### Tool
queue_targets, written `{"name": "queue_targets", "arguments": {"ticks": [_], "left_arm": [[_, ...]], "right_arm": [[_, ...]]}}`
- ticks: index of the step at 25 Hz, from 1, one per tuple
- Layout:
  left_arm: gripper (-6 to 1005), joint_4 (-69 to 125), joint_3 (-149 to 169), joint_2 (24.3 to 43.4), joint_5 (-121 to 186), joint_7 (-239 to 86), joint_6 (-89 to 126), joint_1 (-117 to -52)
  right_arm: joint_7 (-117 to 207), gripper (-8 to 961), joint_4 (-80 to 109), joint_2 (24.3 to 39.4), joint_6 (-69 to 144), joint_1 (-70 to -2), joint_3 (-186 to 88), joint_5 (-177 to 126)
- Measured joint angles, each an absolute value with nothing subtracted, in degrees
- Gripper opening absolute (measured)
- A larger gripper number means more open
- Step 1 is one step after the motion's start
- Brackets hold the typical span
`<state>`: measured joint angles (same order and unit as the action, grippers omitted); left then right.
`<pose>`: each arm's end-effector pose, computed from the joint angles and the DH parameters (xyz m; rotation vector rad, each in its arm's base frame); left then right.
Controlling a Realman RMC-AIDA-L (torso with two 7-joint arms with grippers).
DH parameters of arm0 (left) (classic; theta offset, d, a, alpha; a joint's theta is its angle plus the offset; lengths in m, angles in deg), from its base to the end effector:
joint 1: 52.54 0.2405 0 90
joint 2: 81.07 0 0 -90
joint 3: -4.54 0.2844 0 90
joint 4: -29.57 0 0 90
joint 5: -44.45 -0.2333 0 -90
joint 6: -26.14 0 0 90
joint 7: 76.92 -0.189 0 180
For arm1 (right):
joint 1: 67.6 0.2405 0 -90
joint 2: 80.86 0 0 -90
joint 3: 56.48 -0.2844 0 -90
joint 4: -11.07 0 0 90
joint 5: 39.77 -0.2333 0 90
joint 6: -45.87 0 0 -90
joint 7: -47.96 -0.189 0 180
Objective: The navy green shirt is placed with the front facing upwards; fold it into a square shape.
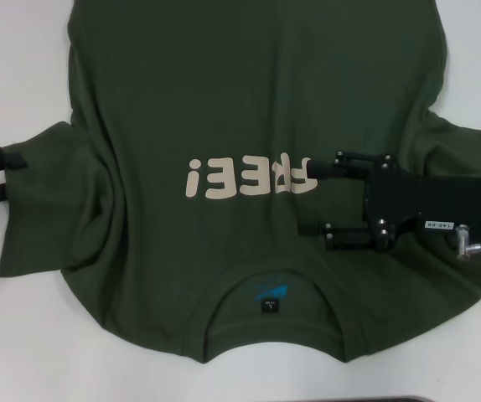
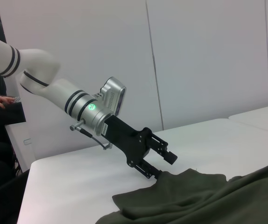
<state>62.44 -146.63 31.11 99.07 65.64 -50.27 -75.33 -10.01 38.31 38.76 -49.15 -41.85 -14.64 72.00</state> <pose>-0.4225 0.3519 0.0062 -1.6281 -2.1653 -0.6851 0.2917 0.3128 -0.0885 -2.8117 0.3748 0.8502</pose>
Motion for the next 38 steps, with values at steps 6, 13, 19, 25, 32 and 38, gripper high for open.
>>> {"name": "queue_targets", "arguments": {"ticks": [6,13,19,25,32,38], "left_arm": [[565,62.43,-146.37,31.64,99.08,65.24,-49.87,-75.64],[549,62.44,-145.53,31.89,98.86,65.57,-49.78,-75.88],[497,62.86,-143.68,31.87,96.58,66.46,-49.74,-76.78],[367,63.15,-144.06,32.03,96.4,66.57,-49.94,-77.04],[116,63.52,-144.88,31.26,96.69,66.36,-52.84,-76.67],[6,67.59,-149.05,30.67,96.69,66.13,-58.77,-75.94]], "right_arm": [[-9.94,824,38.31,38.76,-49.15,-41.85,-14.64,72.11],[-10.06,824,38.32,38.74,-49.15,-41.84,-14.64,72.22],[-10.2,824,38.31,38.67,-49.65,-41.72,-14.87,72.0],[-10.3,824,38.31,38.67,-49.73,-41.6,-15.03,71.94],[-10.32,825,38.31,38.67,-49.77,-41.64,-15.08,71.93],[-10.32,826,38.31,38.67,-49.57,-41.73,-15.08,71.93]]}}
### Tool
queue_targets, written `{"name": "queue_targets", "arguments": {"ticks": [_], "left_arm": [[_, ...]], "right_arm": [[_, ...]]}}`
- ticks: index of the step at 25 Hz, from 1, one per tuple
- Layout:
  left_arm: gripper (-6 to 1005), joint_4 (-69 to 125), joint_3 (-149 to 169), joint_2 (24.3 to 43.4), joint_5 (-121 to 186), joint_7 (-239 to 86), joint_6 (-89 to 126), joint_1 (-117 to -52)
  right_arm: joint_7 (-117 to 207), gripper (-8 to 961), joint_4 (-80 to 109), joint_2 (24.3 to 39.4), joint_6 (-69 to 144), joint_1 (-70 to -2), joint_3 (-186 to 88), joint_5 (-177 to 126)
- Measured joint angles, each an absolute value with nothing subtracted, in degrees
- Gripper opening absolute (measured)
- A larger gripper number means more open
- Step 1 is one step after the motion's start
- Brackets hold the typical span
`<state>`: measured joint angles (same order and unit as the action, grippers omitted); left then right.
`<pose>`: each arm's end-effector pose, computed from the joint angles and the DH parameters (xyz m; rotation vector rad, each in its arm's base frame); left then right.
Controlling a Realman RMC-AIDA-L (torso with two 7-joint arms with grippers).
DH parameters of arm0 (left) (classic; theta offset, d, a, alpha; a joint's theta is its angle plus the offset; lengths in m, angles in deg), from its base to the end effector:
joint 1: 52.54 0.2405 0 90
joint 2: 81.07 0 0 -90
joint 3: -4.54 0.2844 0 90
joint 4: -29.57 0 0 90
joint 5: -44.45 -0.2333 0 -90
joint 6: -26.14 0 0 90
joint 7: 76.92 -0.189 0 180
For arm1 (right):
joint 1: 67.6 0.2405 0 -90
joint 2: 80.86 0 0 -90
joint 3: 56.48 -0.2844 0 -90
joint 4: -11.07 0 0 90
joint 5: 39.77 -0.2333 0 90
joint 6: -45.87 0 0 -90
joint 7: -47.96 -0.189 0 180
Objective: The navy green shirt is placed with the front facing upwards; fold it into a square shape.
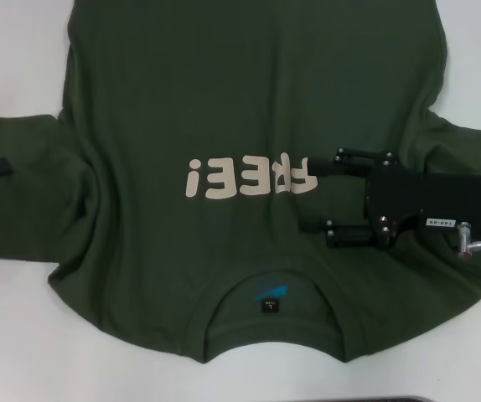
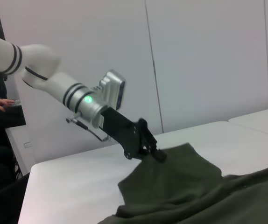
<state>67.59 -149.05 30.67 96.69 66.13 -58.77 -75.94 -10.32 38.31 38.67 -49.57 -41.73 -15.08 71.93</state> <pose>-0.4036 0.3505 0.0270 -1.7513 -2.1421 -0.6857 0.2906 0.3137 -0.0864 -2.8072 0.3789 0.8618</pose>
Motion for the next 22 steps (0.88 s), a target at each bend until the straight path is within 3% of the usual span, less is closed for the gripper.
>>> {"name": "queue_targets", "arguments": {"ticks": [22], "left_arm": [[5,67.63,-148.75,26.01,95.94,68.92,-61.12,-79.49]], "right_arm": [[-10.47,825,38.05,38.67,-49.64,-41.82,-15.03,71.97]]}}
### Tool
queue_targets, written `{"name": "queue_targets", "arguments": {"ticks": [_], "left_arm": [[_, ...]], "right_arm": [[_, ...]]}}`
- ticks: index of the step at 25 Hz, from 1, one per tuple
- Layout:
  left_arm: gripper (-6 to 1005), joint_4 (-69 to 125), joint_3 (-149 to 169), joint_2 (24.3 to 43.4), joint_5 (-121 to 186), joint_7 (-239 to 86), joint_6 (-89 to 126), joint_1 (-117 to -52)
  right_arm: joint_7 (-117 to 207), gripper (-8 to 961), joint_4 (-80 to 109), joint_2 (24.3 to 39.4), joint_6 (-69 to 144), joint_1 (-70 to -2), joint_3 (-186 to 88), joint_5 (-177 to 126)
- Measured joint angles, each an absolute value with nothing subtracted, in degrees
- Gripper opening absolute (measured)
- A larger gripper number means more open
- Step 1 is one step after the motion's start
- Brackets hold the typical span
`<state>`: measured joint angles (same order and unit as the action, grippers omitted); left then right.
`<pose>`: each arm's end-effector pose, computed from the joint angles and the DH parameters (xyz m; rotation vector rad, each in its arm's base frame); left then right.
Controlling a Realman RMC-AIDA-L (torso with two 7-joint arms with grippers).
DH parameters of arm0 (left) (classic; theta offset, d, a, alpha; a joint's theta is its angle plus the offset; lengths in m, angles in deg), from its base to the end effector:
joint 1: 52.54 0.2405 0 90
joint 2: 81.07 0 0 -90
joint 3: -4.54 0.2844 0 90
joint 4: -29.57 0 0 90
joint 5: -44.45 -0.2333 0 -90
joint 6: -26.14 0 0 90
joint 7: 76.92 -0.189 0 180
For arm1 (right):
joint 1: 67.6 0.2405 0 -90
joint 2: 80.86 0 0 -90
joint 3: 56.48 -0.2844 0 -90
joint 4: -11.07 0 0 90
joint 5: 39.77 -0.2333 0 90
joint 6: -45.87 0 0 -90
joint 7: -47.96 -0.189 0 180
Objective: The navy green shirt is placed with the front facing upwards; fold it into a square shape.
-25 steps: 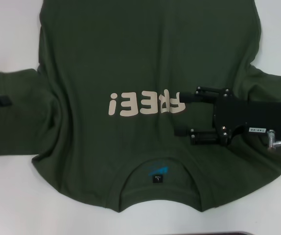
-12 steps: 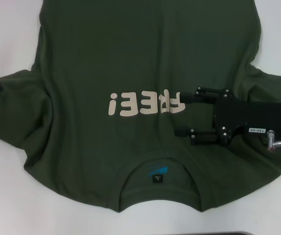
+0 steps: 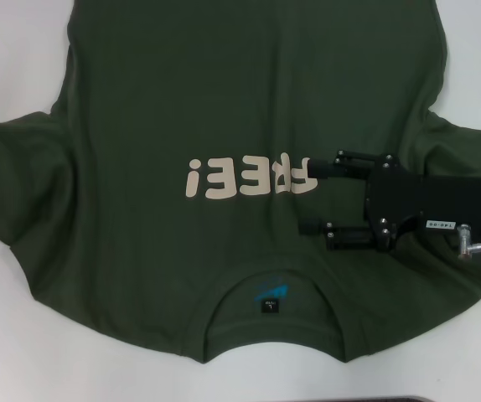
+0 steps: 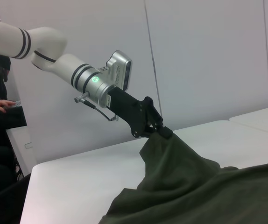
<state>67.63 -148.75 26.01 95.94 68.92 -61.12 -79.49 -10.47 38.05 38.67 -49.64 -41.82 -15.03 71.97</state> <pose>-0.3912 0.3756 0.0647 -1.7986 -2.0993 -0.6497 0.2911 0.3122 -0.0872 -2.8094 0.3896 0.8655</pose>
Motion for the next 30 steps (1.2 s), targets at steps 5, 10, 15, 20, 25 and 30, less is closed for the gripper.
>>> {"name": "queue_targets", "arguments": {"ticks": [5,10,15,20,25,30], "left_arm": [[6,67.81,-149.26,25.7,96.02,69.21,-61.6,-79.52],[6,68.44,-149.37,25.74,97.09,69.24,-64.1,-79.67],[6,69.76,-149.45,27.84,99.81,69.24,-68.57,-80.64],[6,69.38,-148.87,31.69,100.23,68.96,-68.05,-82.77],[7,69.06,-148.65,35.76,99.97,68.85,-65.88,-84.89],[9,68.79,-146.55,38.83,100.0,69.1,-62.3,-86.15]], "right_arm": [[-10.49,825,38.05,38.67,-49.67,-41.64,-15.07,71.94],[-10.56,825,38.05,38.67,-49.74,-41.59,-15.03,71.94],[-10.58,825,37.98,38.68,-49.76,-41.54,-14.97,71.93],[-10.58,825,37.98,38.75,-49.6,-41.39,-14.81,71.93],[-10.58,825,38.04,38.76,-49.43,-41.3,-14.81,72.06],[-10.58,825,38.16,38.76,-49.32,-41.37,-14.88,72.06]]}}
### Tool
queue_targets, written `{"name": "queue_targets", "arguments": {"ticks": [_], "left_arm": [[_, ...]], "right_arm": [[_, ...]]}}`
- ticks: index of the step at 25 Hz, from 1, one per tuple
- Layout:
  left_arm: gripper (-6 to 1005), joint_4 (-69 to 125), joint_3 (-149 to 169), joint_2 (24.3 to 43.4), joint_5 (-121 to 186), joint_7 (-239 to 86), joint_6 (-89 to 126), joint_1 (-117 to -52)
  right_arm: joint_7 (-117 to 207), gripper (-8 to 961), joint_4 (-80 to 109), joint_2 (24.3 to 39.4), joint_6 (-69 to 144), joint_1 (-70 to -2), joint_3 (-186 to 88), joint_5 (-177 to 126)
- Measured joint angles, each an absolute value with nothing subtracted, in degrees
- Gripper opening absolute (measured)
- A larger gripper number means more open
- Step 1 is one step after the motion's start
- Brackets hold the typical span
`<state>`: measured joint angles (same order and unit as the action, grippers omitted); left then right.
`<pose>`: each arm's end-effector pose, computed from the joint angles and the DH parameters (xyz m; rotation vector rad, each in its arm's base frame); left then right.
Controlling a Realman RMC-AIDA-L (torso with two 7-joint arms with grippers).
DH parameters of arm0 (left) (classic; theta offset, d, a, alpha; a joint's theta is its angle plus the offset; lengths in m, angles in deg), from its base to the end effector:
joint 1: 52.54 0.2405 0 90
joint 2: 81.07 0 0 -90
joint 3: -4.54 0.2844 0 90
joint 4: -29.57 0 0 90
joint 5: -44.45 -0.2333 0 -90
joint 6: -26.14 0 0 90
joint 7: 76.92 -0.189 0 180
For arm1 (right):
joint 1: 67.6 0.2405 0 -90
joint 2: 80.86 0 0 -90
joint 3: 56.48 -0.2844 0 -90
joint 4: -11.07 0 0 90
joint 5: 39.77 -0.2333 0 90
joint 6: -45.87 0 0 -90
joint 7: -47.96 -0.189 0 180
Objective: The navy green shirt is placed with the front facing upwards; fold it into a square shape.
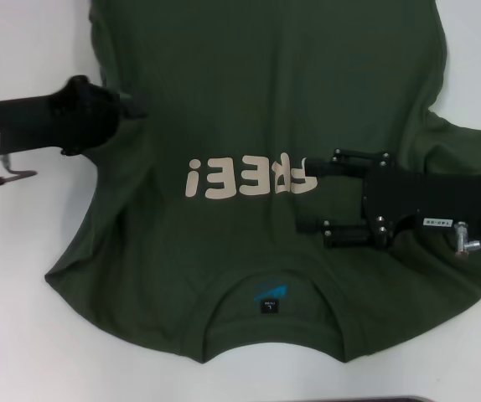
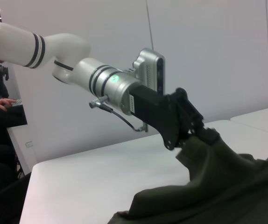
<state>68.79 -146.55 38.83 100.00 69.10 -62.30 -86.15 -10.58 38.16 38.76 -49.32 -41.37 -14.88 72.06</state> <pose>-0.2872 0.3941 -0.0408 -2.0499 -2.1785 -0.8389 0.2889 0.3148 -0.0883 -2.8143 0.3812 0.8596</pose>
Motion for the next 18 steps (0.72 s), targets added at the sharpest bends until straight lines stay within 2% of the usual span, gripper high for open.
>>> {"name": "queue_targets", "arguments": {"ticks": [8,12,18], "left_arm": [[34,61.17,-141.03,38.9,100.16,68.96,-49.9,-88.05],[171,61.97,-140.68,40.42,101.2,68.51,-49.31,-88.15],[368,62.33,-138.52,40.01,101.13,68.79,-51.44,-89.13]], "right_arm": [[-10.58,825,38.23,38.76,-49.26,-41.56,-15.04,72.09],[-10.58,825,38.22,38.76,-49.15,-41.58,-15.07,72.04],[-10.58,825,38.27,38.76,-49.07,-41.61,-15.08,71.95]]}}
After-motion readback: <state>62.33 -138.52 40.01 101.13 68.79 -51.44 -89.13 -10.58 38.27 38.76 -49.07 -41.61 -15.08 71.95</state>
